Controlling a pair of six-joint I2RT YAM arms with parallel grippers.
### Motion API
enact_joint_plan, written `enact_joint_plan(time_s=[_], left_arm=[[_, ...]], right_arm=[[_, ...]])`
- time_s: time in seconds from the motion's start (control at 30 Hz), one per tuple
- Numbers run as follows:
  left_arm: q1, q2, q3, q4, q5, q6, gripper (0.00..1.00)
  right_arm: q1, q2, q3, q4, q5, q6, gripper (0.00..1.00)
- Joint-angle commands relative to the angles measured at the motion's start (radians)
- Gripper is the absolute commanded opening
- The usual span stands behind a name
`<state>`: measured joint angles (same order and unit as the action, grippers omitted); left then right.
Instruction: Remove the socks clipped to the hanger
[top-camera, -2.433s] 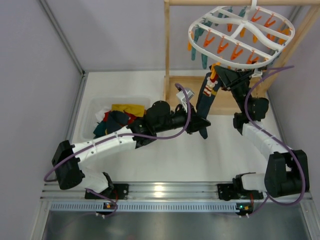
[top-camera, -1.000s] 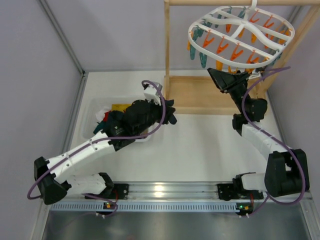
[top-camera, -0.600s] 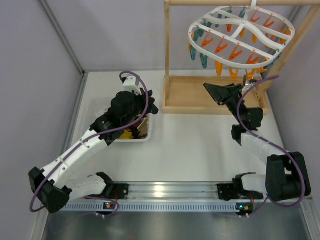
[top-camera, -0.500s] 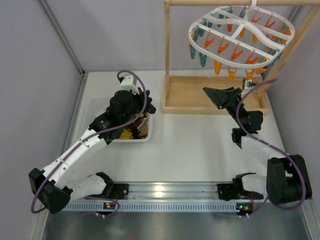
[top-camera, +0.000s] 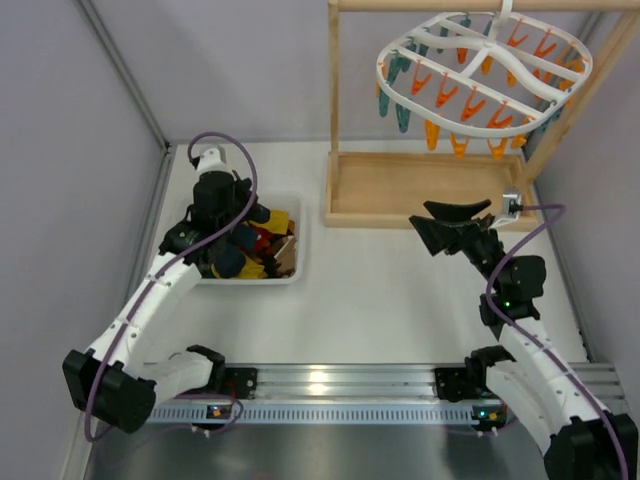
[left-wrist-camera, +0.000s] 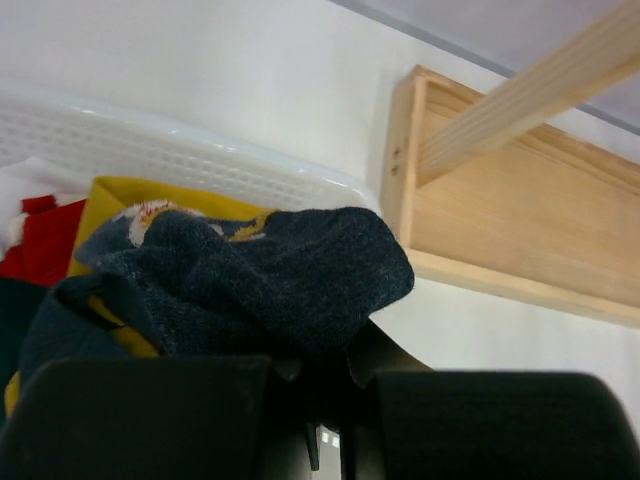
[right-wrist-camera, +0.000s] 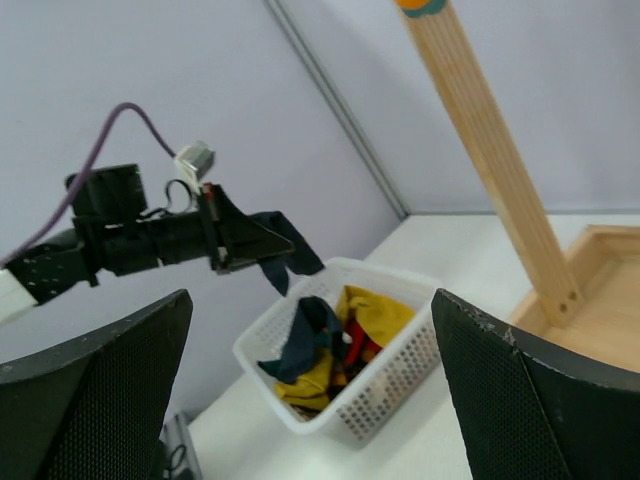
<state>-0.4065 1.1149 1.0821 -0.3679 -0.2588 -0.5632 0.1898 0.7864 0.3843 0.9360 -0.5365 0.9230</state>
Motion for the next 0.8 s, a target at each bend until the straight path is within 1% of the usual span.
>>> enact_joint_plan(time_s=[0.0, 0.03, 0.17, 0.23, 0.33, 0.43, 0.53, 0.67, 0.7, 0.77], left_arm=[[0.072, -0.004, -0.022, -0.029, 0.012, -0.043, 0.00], [0.089, -0.001, -0.024, -0.037, 0.006, -0.046, 0.00], [0.172, 0.022, -0.034, -0.055, -0.011, -0.050, 0.00], [0.222, 0.028, -0.050, -0.058, -0.020, -0.061, 0.00], [0.264, 0.023, -0.080, -0.060, -0.074, -0.099, 0.00], [0.290, 0.062, -0.113, -0.054, -0.080, -0.109, 0.00], [0.304, 0.154, -0.108, -0.051, -0.025, -0.115, 0.00], [0.305, 0.256, -0.139, -0.006, 0.004, -0.124, 0.00], [0.305, 0.290, -0.168, 0.009, 0.003, -0.136, 0.04], [0.310, 0.321, -0.189, 0.043, 0.022, -0.155, 0.06]], right_arm=[[0.017, -0.120, 0.016, -0.395, 0.092, -0.251, 0.99], [0.017, -0.163, 0.021, -0.495, 0.111, -0.297, 0.99], [0.014, -0.225, 0.019, -0.639, 0.133, -0.371, 1.00], [0.016, -0.240, 0.013, -0.666, 0.141, -0.389, 0.99], [0.016, -0.236, -0.005, -0.669, 0.142, -0.383, 1.00], [0.016, -0.214, -0.019, -0.635, 0.122, -0.371, 1.00], [0.017, -0.190, -0.033, -0.599, 0.106, -0.360, 1.00], [0.017, -0.181, -0.053, -0.574, 0.076, -0.349, 1.00], [0.016, -0.184, -0.055, -0.572, 0.075, -0.348, 1.00], [0.017, -0.194, -0.059, -0.582, 0.073, -0.349, 0.99]])
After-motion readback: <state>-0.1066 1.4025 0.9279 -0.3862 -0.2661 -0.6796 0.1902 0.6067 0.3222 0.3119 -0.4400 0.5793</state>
